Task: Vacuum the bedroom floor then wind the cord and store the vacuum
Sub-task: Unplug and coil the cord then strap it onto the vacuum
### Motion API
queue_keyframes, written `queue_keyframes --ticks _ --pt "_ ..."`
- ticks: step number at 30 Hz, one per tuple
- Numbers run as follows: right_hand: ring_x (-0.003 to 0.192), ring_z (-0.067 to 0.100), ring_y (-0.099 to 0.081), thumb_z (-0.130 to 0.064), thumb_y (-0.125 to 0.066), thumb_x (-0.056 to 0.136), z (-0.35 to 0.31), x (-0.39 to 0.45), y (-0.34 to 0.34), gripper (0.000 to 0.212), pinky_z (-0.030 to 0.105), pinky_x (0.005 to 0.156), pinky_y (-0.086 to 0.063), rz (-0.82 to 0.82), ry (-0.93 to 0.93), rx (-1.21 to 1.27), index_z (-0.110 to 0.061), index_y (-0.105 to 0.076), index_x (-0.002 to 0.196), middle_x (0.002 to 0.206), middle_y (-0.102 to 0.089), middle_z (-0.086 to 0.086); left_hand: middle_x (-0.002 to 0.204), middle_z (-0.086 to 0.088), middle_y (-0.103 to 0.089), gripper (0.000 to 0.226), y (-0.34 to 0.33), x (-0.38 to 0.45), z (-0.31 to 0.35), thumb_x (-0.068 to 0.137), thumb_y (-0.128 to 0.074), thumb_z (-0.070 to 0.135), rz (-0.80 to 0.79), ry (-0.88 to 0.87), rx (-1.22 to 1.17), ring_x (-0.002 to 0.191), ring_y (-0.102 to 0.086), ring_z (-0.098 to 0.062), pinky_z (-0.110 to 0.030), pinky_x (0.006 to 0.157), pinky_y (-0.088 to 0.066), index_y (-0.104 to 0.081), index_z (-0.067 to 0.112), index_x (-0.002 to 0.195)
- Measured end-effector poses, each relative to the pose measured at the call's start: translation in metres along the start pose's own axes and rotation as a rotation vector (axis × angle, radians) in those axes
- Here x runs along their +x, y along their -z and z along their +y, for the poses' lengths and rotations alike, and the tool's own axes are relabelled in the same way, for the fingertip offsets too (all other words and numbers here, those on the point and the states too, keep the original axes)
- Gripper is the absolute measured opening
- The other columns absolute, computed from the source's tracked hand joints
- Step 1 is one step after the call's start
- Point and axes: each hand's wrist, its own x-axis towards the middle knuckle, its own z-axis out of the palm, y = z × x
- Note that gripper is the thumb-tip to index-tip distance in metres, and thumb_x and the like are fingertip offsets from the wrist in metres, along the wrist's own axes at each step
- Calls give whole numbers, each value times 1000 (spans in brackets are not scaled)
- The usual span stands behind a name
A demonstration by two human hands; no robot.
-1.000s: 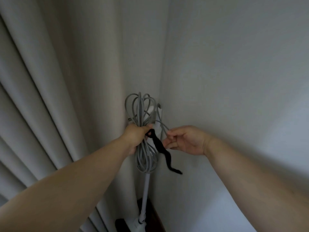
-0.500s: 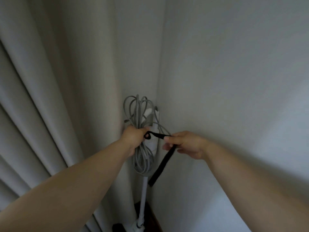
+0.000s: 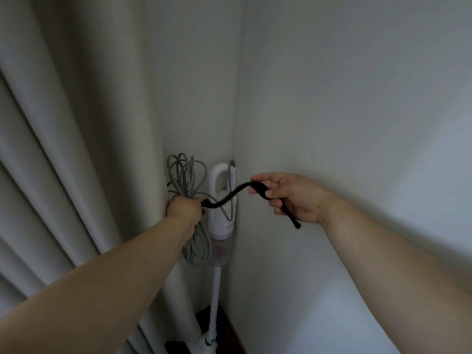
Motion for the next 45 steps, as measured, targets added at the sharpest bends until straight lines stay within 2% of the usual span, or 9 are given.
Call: queue_keyframes --ticks 2,6,10,16,20,30,35,40,45 --pt "39 3 -34 14 -39 92 4 3 -6 39 12 34 -25 36 -35 -96 -12 -57 114 93 -69 6 123 -16 -63 36 -2 -8 -1 94 -58 18 -30 -35 -18 108 -61 -31 -35 92 -52 -57 -3 123" --pt "43 7 -32 8 -46 93 14 11 -22 27 15 34 -23 170 -120 -284 -14 -61 98 85 -63 12 125 -15 -61 38 -5 -30 4 96 -57 18 -132 -86 -87 108 -60 -29 -29 88 -48 -54 1 129" --pt "50 17 -37 4 -53 87 19 25 -18 18 24 46 -26 475 -123 -410 -6 -57 73 77 -57 17 93 -8 -64 31 -2 -41 11 97 -56 19 -221 -106 -105 75 -57 -17 -25 71 -50 -58 0 122" --pt "41 5 -47 -2 -54 92 -6 30 -17 26 20 41 -38 866 386 -32 -19 -56 72 65 -56 7 82 -9 -62 32 3 -49 12 96 -58 20 -273 -66 -99 64 -52 -16 -24 58 -45 -60 -3 117" --pt "36 -3 -47 2 -50 94 -41 22 -24 19 12 41 -41 834 536 91 -14 -59 90 67 -55 2 67 -5 -54 26 6 -59 14 97 -56 16 -342 -6 -166 57 -47 -14 -24 55 -41 -56 7 73" --pt "56 8 -47 12 -45 85 5 30 -37 39 14 41 -36 329 -18 -532 -7 -71 105 71 -61 2 65 2 -69 12 9 -83 32 97 -57 16 -607 79 -348 55 -46 -8 -18 48 -46 -64 12 88" --pt "59 14 -49 3 -59 85 6 27 -34 22 20 50 -37 387 -30 -505 -4 -72 101 71 -61 4 63 4 -68 15 17 -75 26 95 -58 16 -585 109 -375 56 -44 -9 -21 58 -43 -67 11 83" --pt "92 28 -63 -12 -60 86 5 31 -23 23 23 66 -40 624 -194 -1007 -8 -52 65 96 -64 14 71 4 -65 17 16 -73 29 96 -58 17 -446 82 -435 58 -45 -7 -18 55 -46 -67 12 82" --pt "50 19 -33 1 -59 77 -9 13 -38 13 21 45 -26 364 -206 -734 -2 -71 75 67 -47 8 86 4 -67 22 11 -72 30 99 -54 20 -377 68 -412 59 -48 -7 -21 58 -47 -64 14 80"
